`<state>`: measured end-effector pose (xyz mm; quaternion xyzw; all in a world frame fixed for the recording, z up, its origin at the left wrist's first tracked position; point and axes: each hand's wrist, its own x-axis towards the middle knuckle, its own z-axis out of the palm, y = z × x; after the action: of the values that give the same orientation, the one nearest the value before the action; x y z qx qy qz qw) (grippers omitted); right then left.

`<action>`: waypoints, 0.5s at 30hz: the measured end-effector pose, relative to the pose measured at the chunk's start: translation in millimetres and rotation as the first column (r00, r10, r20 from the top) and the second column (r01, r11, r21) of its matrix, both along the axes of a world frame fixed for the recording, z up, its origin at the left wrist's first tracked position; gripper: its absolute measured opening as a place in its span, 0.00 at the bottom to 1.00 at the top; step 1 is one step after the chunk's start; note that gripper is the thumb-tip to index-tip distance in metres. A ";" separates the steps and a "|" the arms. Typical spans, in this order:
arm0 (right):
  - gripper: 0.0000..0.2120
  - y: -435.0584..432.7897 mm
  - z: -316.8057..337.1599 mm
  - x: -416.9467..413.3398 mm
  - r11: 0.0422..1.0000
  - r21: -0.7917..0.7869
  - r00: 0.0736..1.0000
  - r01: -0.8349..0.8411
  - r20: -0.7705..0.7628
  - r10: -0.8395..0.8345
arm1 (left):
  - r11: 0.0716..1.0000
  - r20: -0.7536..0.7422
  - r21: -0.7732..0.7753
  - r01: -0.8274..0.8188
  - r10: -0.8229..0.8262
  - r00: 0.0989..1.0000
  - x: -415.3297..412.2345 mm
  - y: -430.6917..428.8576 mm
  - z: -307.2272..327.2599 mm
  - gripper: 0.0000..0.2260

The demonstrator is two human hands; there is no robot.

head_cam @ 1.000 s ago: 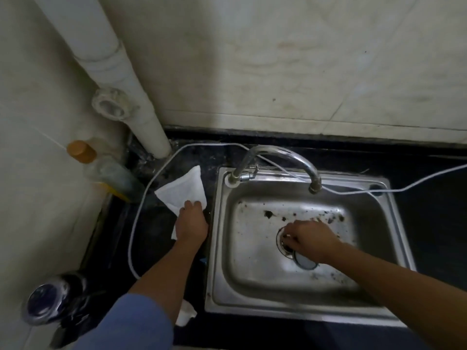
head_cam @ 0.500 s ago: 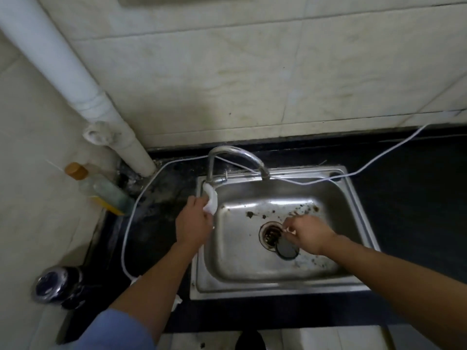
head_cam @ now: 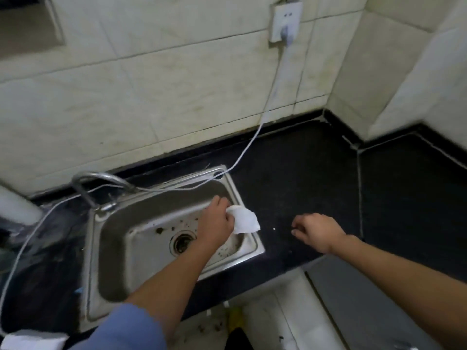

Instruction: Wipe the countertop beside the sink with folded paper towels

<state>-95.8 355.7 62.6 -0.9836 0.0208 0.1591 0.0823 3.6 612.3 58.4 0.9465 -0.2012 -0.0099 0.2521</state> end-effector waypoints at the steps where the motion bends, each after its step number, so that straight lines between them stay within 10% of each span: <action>1: 0.13 -14.0 0.7 -5.3 0.999 -0.002 0.999 0.034 0.009 -0.034 | 0.999 0.010 -0.002 0.035 -0.035 0.999 3.0 -20.6 4.0 0.05; 15: 0.11 -144.7 -9.3 1.5 0.935 -0.026 0.934 0.355 -0.044 -0.356 | 0.905 -0.004 -0.040 0.424 -0.424 0.906 60.6 -206.7 -26.8 0.06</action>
<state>-94.4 210.9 53.3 -0.9603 0.2015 0.1648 0.1005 64.1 405.6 31.6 0.8751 -0.4004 -0.0667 0.2634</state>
